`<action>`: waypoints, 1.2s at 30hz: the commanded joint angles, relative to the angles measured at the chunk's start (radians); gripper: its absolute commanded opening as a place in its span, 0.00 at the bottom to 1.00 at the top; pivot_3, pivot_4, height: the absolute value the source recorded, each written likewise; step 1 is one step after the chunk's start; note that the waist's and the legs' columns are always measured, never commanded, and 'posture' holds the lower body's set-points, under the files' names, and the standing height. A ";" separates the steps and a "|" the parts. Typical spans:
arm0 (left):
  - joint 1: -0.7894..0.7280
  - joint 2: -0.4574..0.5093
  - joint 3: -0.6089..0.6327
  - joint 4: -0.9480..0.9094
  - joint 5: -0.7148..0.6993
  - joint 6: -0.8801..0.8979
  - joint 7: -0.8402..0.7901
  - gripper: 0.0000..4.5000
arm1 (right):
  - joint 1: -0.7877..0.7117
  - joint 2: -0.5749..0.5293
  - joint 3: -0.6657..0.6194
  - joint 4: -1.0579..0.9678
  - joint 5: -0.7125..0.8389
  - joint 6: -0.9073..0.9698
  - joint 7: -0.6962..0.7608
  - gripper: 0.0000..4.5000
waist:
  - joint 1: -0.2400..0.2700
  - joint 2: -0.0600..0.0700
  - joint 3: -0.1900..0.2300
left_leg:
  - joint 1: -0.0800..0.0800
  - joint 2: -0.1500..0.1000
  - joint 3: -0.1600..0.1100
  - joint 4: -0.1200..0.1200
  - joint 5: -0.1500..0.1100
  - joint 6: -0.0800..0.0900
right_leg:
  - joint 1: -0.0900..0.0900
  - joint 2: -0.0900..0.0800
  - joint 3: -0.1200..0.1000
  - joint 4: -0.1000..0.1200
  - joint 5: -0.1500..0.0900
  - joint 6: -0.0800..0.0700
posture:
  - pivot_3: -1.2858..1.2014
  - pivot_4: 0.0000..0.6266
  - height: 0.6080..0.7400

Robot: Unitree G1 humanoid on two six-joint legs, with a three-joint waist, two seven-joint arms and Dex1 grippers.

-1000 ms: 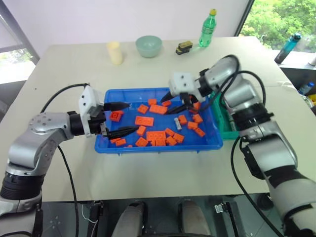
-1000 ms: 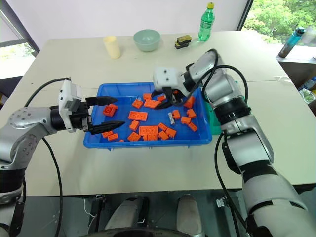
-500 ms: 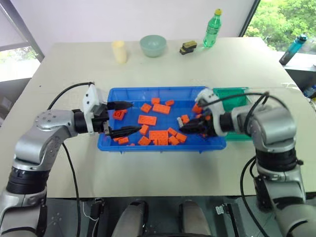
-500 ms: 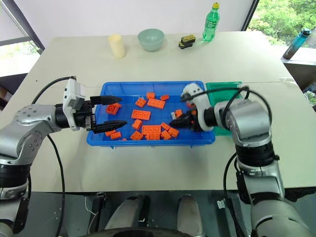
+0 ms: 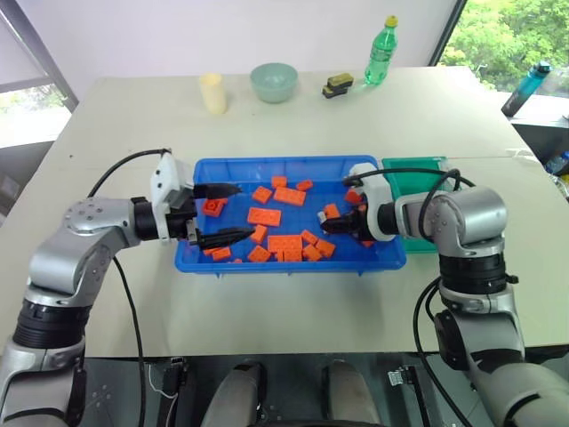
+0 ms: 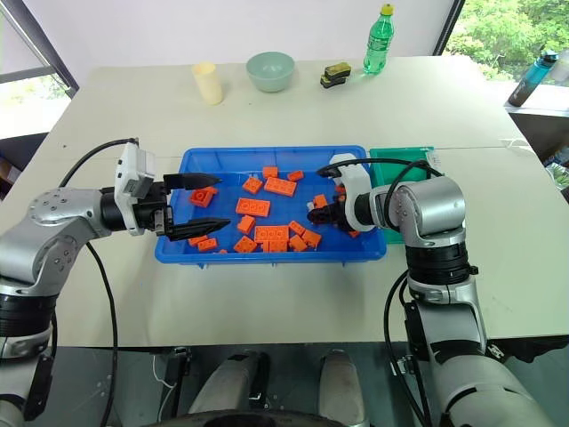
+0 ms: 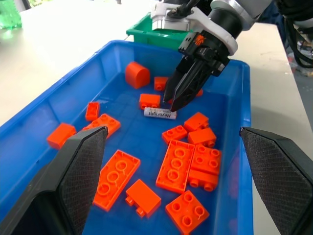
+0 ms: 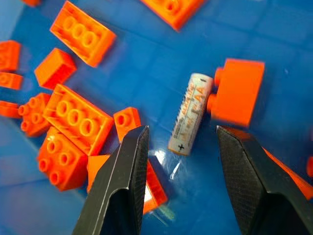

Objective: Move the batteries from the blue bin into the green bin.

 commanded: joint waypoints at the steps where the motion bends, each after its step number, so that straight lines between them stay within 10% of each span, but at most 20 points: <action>1: 0.009 0.013 0.036 -0.042 -0.008 -0.004 0.009 1.00 | -0.027 0.003 -0.003 0.003 0.041 0.007 -0.034 0.50 | 0.000 0.000 0.000 | 0.000 0.000 0.000 0.000 0.000 0.000 | 0.000 0.000 0.000 0.000 0.000 0.000 | 0.52 0.24 0.92; 16: 0.014 0.008 0.036 -0.050 -0.011 -0.004 0.031 1.00 | -0.055 0.043 0.078 0.060 0.081 -0.048 -0.109 0.50 | -0.001 0.000 0.000 | 0.000 0.000 0.000 0.000 0.000 0.000 | 0.000 0.000 0.000 0.001 0.000 0.000 | 0.52 0.24 0.92; 22: 0.014 0.011 0.039 -0.053 -0.013 -0.003 0.034 1.00 | -0.039 0.025 0.106 0.075 0.081 -0.091 -0.102 0.02 | -0.002 0.000 0.000 | 0.000 0.000 0.000 0.000 0.000 0.000 | 0.000 0.000 0.000 0.001 0.000 0.000 | 0.52 0.24 0.92; 36: 0.027 0.006 0.039 -0.013 -0.006 -0.017 0.022 1.00 | -0.132 -0.054 -0.148 -0.064 0.226 0.007 -0.062 0.02 | 0.002 0.000 0.000 | 0.000 0.000 0.000 0.000 0.000 0.000 | 0.000 0.000 0.000 0.001 0.000 0.000 | 0.52 0.24 0.92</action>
